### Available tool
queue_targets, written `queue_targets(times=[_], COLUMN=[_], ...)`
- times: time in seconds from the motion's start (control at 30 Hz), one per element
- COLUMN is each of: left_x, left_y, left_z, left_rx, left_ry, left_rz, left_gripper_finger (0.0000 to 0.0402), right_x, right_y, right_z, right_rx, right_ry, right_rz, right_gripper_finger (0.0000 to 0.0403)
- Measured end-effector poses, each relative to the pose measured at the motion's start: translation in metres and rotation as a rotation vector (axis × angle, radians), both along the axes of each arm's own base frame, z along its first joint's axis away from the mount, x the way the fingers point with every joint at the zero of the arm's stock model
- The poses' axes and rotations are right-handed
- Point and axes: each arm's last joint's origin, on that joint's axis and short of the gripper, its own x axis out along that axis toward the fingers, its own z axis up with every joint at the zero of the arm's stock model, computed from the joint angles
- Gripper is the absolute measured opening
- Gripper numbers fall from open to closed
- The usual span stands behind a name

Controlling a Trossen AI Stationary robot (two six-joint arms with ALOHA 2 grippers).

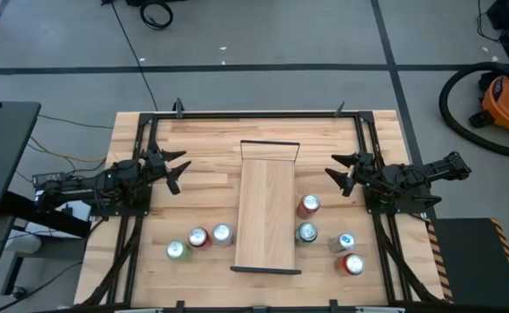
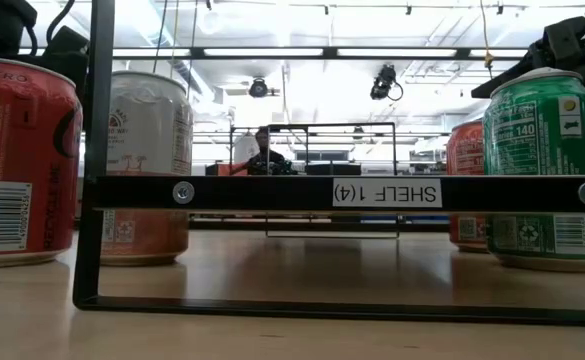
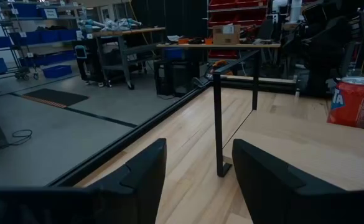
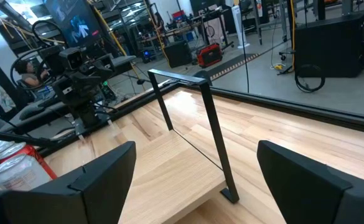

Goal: Place canned beverage on shelf

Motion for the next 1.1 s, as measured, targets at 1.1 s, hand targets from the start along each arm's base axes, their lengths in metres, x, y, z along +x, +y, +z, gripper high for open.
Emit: queue_targets(times=[1.1], left_x=[0.0], left_y=[0.0], left_z=[0.01], left_rx=[-0.262], left_ry=[-0.263], left_rz=[-0.008], left_gripper_finger=[0.0194], right_x=[0.0], right_y=[0.0], right_z=[0.0], right_rx=[0.0], right_ry=[0.0], right_rz=[0.0], right_gripper_finger=[0.0346])
